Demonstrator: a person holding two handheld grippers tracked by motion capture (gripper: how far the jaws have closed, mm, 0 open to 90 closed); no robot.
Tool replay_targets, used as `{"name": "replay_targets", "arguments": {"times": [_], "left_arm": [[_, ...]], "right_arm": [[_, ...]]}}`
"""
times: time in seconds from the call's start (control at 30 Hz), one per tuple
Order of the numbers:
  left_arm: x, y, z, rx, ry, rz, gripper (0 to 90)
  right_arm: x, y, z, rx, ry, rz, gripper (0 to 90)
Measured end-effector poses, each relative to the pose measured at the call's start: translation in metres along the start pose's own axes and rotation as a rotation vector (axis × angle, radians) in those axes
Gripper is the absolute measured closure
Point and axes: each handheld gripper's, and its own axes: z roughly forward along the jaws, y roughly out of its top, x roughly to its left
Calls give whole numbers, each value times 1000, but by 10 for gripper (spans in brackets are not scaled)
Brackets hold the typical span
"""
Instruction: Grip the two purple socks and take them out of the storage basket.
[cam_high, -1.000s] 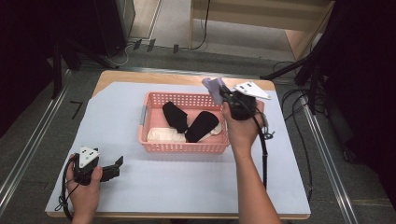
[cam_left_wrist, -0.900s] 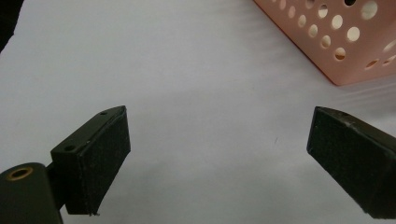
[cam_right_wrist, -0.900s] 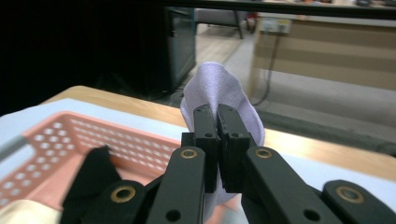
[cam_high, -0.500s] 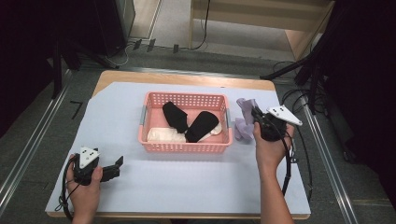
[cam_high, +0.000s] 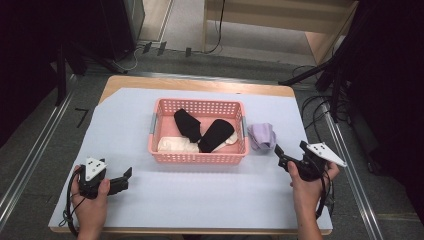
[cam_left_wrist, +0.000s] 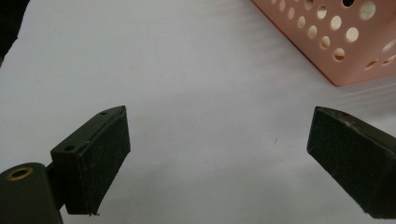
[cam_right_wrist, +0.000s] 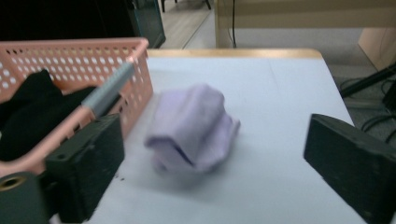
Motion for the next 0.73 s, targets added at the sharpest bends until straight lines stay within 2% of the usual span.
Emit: {"name": "replay_targets", "arguments": {"times": [0.07, 0.13, 0.17, 0.2, 0.23, 0.33, 0.6, 0.73], "left_arm": [[0, 0, 0, 0, 0, 1, 67], [0, 0, 0, -4, 2, 1, 67], [0, 0, -1, -1, 1, 7, 67], [0, 0, -1, -1, 0, 8, 66], [0, 0, -1, -7, 3, 11, 66], [-1, -1, -2, -14, 4, 8, 66], [0, -2, -4, -38, -6, -3, 25], [0, -1, -3, -23, -5, -2, 9]], "right_arm": [[-3, -5, -4, 10, -6, 7, 1], [-11, -19, -14, 24, -10, 19, 0], [-11, -19, -14, 24, -10, 19, 0], [-14, -24, -17, 28, -9, 16, 0], [-18, -32, -22, 37, -29, 11, 0], [-24, -42, -30, 54, -34, 11, 0], [-34, -59, -42, 81, -54, 25, 0], [-36, -61, -41, 88, -50, 22, 0]]}}
